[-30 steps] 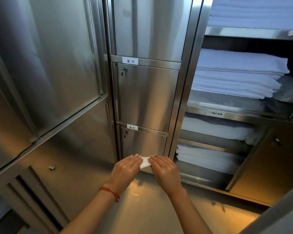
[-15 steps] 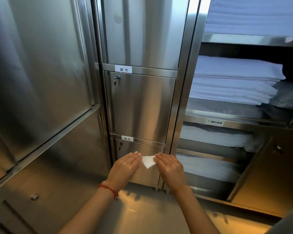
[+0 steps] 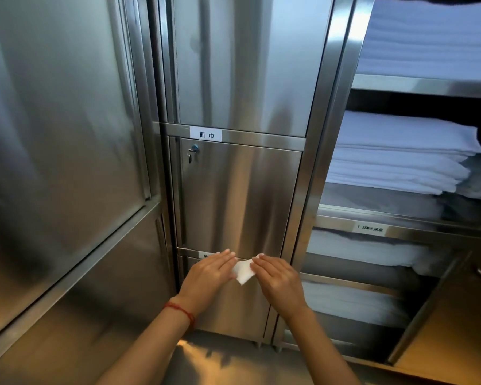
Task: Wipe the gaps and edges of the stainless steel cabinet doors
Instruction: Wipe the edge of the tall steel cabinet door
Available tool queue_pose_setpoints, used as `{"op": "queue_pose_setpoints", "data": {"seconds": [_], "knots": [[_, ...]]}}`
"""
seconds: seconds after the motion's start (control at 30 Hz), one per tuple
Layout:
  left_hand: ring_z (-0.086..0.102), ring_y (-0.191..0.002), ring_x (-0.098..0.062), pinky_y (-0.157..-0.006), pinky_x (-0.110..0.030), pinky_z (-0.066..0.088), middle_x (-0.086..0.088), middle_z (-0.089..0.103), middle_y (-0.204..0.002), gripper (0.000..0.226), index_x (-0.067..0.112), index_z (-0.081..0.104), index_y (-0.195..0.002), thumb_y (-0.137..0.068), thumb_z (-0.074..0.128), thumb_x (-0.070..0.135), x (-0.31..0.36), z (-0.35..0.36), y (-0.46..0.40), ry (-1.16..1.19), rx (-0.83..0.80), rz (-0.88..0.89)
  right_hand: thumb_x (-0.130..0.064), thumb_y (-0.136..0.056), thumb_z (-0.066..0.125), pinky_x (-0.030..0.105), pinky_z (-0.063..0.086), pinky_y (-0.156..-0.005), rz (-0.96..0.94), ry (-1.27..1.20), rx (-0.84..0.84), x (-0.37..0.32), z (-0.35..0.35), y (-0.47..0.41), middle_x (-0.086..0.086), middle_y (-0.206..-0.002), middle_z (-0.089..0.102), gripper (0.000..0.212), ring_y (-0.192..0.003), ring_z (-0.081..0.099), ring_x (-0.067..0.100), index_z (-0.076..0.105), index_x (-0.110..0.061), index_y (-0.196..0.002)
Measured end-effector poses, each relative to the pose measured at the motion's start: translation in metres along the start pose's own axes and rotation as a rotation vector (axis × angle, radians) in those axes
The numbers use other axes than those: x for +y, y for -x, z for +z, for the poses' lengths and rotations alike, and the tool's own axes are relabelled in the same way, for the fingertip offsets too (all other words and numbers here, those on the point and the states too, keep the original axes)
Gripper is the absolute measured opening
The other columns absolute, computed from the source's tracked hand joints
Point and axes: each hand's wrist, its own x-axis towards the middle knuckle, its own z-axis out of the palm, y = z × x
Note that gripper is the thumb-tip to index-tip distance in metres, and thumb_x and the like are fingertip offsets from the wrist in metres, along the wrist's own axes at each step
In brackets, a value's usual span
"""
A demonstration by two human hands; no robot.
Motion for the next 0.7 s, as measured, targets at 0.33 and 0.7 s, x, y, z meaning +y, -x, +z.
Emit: {"op": "queue_pose_setpoints", "data": {"seconds": [0.33, 0.7], "knots": [[0.071, -0.086, -0.018, -0.074, -0.03, 0.056, -0.009, 0.073, -0.094, 0.06, 0.004, 0.075, -0.093, -0.039, 0.095, 0.02, -0.031, 0.02, -0.018, 0.041, -0.032, -0.029, -0.012, -0.051, 0.093, 0.028, 0.056, -0.078, 0.009, -0.085, -0.012, 0.007, 0.045, -0.029, 0.006, -0.094, 0.074, 0.042, -0.088, 0.071, 0.017, 0.076, -0.008, -0.09], [0.071, -0.087, -0.02, -0.075, -0.033, 0.057, -0.011, 0.073, -0.096, 0.061, 0.002, 0.073, -0.097, -0.041, 0.095, 0.014, -0.07, 0.045, -0.042, 0.015, -0.019, -0.111, -0.016, -0.058, 0.091, 0.028, 0.058, -0.077, -0.093, -0.22, 0.048, 0.037, 0.1, -0.064, 0.006, -0.096, 0.074, 0.039, -0.09, 0.07, 0.016, 0.076, -0.009, -0.093]]}}
